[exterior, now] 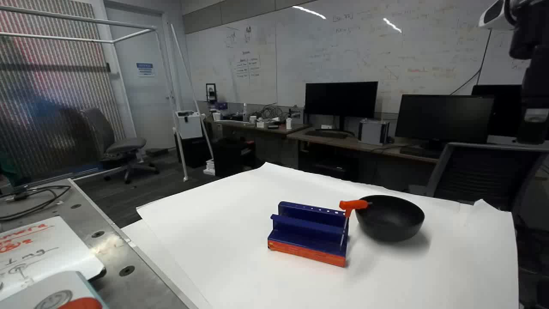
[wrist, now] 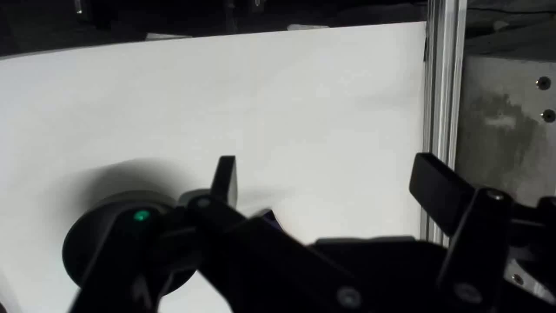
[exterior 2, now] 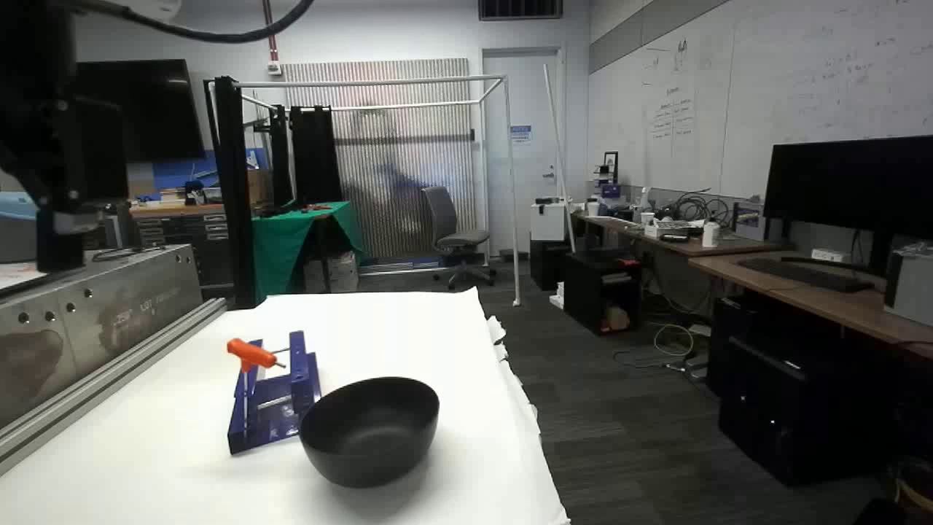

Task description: Put the orange object in the bowl

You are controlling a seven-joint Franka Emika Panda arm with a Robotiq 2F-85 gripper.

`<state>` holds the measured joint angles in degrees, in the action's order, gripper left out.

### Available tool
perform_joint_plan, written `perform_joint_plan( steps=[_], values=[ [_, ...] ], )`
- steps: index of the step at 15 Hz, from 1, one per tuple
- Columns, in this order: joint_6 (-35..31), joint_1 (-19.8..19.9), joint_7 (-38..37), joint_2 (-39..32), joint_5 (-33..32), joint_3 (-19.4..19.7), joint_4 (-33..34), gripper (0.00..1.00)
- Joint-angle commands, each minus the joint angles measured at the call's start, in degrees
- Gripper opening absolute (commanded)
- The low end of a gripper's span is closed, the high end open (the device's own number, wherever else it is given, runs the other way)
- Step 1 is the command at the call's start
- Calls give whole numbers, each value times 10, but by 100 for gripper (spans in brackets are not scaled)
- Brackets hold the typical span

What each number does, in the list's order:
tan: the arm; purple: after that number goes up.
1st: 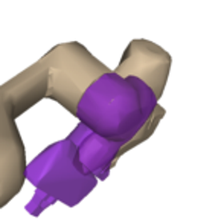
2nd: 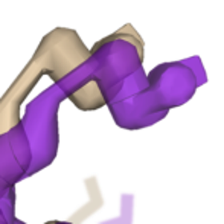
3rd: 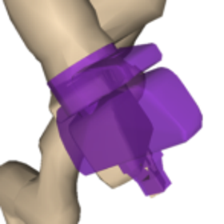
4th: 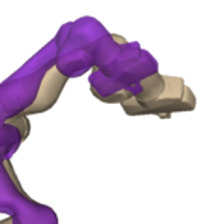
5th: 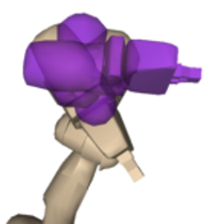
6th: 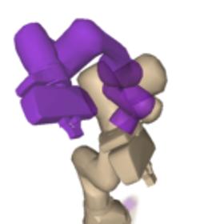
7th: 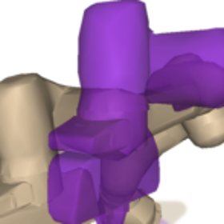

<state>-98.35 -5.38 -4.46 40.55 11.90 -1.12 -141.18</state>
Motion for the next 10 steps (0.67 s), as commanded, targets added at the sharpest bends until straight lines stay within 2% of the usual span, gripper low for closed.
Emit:
perform_joint_plan(
  steps=[1,8,10],
  values=[
    [3,10,5,0,5,-7,5,100],
    [3,10,5,3,5,-7,10,100],
    [-25,12,-2,-57,-21,-32,44,100]
  ],
)
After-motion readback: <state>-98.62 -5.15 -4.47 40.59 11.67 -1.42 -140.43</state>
